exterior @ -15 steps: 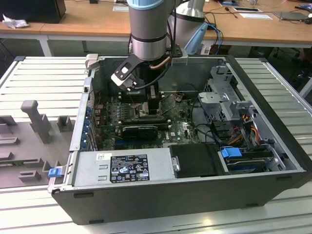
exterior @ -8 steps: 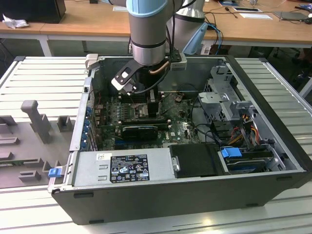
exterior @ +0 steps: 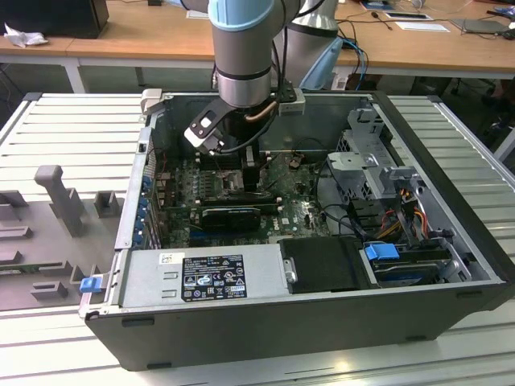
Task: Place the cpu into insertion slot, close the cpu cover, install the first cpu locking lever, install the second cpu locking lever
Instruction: 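Place the cpu into insertion slot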
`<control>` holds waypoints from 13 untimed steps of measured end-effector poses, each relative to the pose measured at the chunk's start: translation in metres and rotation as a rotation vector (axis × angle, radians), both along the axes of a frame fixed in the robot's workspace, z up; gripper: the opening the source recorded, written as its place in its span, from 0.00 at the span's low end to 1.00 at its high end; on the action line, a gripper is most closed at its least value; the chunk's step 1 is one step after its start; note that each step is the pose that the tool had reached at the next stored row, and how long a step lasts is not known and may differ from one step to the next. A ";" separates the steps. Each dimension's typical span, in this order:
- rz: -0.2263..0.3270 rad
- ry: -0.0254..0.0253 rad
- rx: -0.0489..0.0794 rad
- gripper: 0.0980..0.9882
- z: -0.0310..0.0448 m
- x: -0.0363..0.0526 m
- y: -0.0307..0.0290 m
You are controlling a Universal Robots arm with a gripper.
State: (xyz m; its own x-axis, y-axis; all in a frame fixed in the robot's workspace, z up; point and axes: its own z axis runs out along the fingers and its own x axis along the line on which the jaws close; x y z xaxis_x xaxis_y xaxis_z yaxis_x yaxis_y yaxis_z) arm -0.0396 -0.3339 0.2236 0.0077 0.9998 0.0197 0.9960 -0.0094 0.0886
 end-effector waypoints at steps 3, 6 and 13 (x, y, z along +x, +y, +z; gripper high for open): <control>0.010 0.0000 0.000 0.48 -0.0017 -0.0013 0.0044; 0.023 -0.0006 0.000 0.48 -0.0066 -0.0029 0.0081; 0.011 -0.0005 0.001 0.48 -0.0159 -0.0046 0.0122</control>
State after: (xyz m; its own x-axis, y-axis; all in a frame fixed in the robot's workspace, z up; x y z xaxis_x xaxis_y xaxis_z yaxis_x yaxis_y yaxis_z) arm -0.0442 -0.3217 0.2077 -0.0034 0.9998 0.0203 0.9960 0.0016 0.0891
